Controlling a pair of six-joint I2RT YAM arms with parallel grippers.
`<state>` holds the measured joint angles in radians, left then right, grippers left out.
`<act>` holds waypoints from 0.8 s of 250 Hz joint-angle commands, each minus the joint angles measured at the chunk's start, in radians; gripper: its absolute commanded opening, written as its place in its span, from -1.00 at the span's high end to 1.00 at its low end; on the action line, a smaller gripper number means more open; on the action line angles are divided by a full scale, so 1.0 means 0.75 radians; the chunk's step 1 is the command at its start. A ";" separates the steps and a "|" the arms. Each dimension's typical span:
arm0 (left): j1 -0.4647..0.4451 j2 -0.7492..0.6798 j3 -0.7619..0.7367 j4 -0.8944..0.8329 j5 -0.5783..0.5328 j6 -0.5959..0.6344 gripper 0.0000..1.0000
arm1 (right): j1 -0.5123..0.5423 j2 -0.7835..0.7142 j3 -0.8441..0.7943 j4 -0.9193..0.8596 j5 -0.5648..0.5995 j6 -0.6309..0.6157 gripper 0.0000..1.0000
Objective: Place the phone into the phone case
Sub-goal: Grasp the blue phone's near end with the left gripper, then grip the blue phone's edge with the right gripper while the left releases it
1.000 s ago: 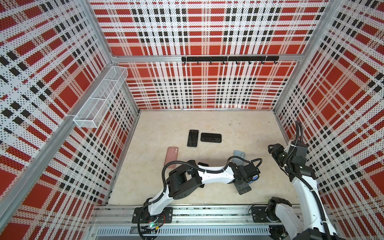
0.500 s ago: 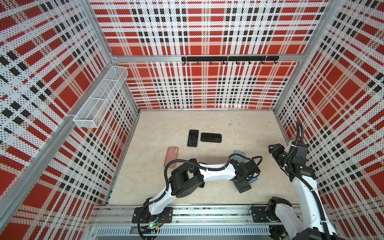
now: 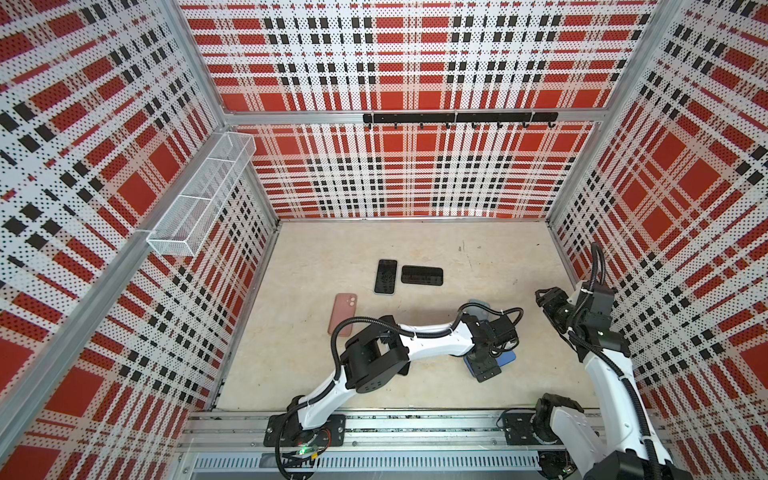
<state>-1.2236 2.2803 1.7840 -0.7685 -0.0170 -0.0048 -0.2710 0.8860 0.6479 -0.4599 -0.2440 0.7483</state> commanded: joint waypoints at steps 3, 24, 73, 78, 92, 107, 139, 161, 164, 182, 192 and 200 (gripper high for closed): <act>-0.002 0.094 -0.048 -0.158 -0.042 -0.027 -0.67 | -0.007 0.021 0.031 0.050 -0.020 0.005 -0.17; -0.015 0.090 -0.069 -0.158 -0.091 -0.025 -0.55 | -0.005 0.023 0.038 0.057 -0.019 0.012 -0.17; -0.013 0.003 -0.200 -0.082 -0.138 -0.028 -0.41 | -0.007 0.032 0.022 0.074 -0.075 -0.013 -0.17; -0.011 -0.015 -0.226 -0.061 -0.136 -0.031 -0.39 | -0.005 0.036 0.017 0.084 -0.098 -0.029 -0.17; 0.002 -0.090 -0.312 0.008 -0.122 -0.041 -0.36 | -0.006 0.051 0.003 0.091 -0.163 -0.073 -0.17; 0.022 -0.181 -0.408 0.088 -0.103 -0.055 -0.34 | -0.006 0.070 -0.014 0.093 -0.226 -0.116 -0.17; 0.065 -0.367 -0.608 0.260 -0.068 -0.041 -0.31 | -0.006 0.125 -0.058 0.082 -0.373 -0.190 -0.17; 0.087 -0.464 -0.700 0.339 -0.055 -0.017 -0.31 | -0.004 0.179 -0.080 0.078 -0.477 -0.222 -0.16; 0.089 -0.474 -0.708 0.344 -0.056 -0.014 -0.31 | -0.005 0.186 -0.082 0.079 -0.490 -0.227 -0.16; 0.095 -0.523 -0.742 0.371 -0.064 -0.001 -0.31 | 0.009 0.224 -0.085 0.079 -0.550 -0.251 -0.14; 0.097 -0.539 -0.750 0.383 -0.068 0.003 -0.31 | 0.022 0.242 -0.080 0.079 -0.571 -0.274 -0.13; 0.098 -0.548 -0.756 0.393 -0.062 0.006 -0.31 | 0.042 0.256 -0.070 0.072 -0.582 -0.295 -0.13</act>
<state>-1.1522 1.9266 1.2358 -0.5453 -0.0563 -0.0212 -0.2665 1.0500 0.5903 -0.4232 -0.5720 0.6071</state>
